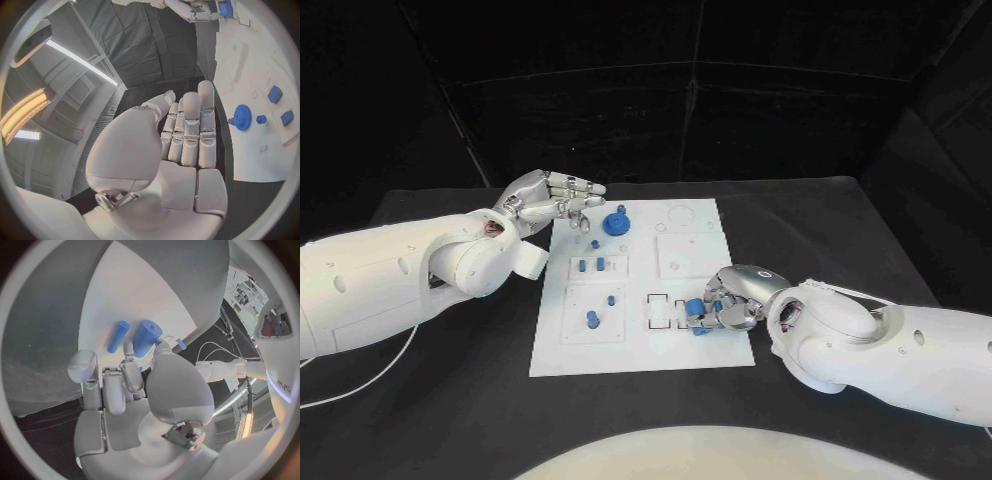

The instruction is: Assemble the parts on the task board

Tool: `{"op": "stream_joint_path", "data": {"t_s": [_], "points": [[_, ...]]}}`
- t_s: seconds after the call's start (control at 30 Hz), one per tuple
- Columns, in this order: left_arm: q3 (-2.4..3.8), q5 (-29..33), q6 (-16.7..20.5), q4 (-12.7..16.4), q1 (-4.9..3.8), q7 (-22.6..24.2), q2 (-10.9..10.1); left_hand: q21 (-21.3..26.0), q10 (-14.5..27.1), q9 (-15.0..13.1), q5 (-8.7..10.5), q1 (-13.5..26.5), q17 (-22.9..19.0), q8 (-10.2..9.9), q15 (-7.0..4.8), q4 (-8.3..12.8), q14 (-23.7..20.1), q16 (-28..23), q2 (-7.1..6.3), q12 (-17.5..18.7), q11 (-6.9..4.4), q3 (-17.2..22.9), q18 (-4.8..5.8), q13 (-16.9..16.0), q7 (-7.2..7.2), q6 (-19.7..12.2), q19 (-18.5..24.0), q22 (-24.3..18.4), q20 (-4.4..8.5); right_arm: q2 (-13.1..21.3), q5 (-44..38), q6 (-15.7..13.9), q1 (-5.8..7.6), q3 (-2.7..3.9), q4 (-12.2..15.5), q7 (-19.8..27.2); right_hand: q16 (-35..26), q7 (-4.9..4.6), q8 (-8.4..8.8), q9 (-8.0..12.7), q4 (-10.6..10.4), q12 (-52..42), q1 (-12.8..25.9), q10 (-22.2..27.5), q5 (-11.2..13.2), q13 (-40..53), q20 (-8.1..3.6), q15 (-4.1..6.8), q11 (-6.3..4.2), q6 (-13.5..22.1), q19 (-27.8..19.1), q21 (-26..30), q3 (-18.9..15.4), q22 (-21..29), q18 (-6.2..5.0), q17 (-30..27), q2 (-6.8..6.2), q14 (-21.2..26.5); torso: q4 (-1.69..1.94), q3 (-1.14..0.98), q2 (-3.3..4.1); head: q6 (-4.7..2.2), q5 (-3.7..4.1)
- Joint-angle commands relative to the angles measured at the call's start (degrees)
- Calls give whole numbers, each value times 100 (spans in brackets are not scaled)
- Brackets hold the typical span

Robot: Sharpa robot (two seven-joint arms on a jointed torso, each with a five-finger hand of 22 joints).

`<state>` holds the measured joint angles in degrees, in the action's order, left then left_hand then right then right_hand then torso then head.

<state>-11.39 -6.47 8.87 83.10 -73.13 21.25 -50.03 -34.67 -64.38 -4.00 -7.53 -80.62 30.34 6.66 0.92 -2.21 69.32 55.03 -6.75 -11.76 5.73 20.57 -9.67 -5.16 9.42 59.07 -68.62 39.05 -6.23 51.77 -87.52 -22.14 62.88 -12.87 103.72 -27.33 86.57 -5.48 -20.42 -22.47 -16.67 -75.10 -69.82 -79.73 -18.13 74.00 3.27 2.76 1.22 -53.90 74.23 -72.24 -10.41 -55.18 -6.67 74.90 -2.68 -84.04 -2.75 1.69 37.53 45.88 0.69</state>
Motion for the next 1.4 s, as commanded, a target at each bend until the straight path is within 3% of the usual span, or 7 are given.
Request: {"op": "stream_joint_path", "data": {"t_s": [0.03, 0.5, 0.57, 0.7, 0.8, 1.1, 1.4], "points": [[4, 31, -74, 17, -6, 46, -5, 20, 34, 10, 5, 39, -9, 29, -13, -6, -36, -15, 4, -30, -9, -31, -74, -3, 22, -23, 36, -7, -19, -36, -40, 132, -12, -2, -10, -29, -8, -29, 44, -7, 8, 49, 12, 70, 14, -22, 26, -8, 6, 73, -58, 46, -53, 36, 24, 770, 27, -440, -7, 2, 1, -2, 0], [4, 32, -73, 22, -6, 42, -14, 20, 34, 10, 5, 39, -9, 29, -13, -6, -36, -15, 4, -30, -9, -31, -74, -3, 22, -23, 36, -7, -19, -124, -95, 408, -26, -2, -97, -51, -48, -87, 107, 5, 3, 255, 69, 236, 91, -183, 70, -57, 62, 216, -150, 151, -147, 196, -4, 709, -37, -421, 3, 0, -2, 26, 3], [4, 32, -74, 23, -6, 42, -17, 20, 34, 10, 5, 39, -9, 29, -13, -6, -36, -15, 4, -30, -9, -31, -74, -3, 22, -23, 36, -7, -19, -124, -101, 363, -27, -2, -99, -34, -40, -83, 86, -6, 23, 234, -10, 222, -48, -150, 78, -60, 62, 194, -133, 136, -127, 160, 1, 729, -19, -425, -1, 3, -1, 37, -7], [4, 32, -72, 25, -6, 41, -24, 24, 38, 9, 3, 44, -11, 30, -12, -10, -37, -13, 7, -35, -10, -34, -75, -4, 21, -25, 35, -10, -20, -58, -61, -10, -29, -1, -47, 75, 24, -33, 4, -43, 58, 63, -263, 70, -774, 41, 57, -25, 15, 58, -23, 32, -80, -25, 29, 858, 76, -458, -16, 2, 0, 23, -19], [4, 32, -74, 21, -6, 38, -23, 24, 38, 9, 3, 44, -11, 30, -12, -10, -37, -13, 7, -35, -10, -34, -75, -4, 21, -25, 35, -10, -20, 34, 98, -377, -29, 0, 32, 197, 73, 0, -26, -52, 54, -34, -351, -20, -1073, 145, 33, 1, -17, -29, 44, -37, -70, -141, 49, 954, 129, -480, -11, 0, -6, 19, -14], [4, 32, -90, -28, -6, 27, 27, 24, 38, 9, 3, 44, -11, 30, -12, -10, -37, -13, 7, -35, -10, -34, -75, -4, 21, -25, 35, -10, -20, 212, 763, -1369, -26, 3, 281, 652, 107, 30, -50, -57, 28, -91, -367, -79, -1173, 214, 13, 22, -43, -117, 78, -76, -69, -202, 59, 1019, 212, -494, 10, 0, -16, -14, -12], [0, 32, -107, -62, -5, 13, 60, 24, 38, 9, 3, 44, -11, 30, -12, -10, -37, -13, 7, -35, -10, -34, -75, -4, 21, -25, 35, -10, -20, 117, 994, -1329, -23, 5, 309, 615, 106, 39, -47, -52, 7, -83, -281, -88, -1133, 216, 0, 32, -52, -147, 82, -82, -119, -208, 60, 1017, 242, -493, 21, 3, -40, -31, -41]]}}
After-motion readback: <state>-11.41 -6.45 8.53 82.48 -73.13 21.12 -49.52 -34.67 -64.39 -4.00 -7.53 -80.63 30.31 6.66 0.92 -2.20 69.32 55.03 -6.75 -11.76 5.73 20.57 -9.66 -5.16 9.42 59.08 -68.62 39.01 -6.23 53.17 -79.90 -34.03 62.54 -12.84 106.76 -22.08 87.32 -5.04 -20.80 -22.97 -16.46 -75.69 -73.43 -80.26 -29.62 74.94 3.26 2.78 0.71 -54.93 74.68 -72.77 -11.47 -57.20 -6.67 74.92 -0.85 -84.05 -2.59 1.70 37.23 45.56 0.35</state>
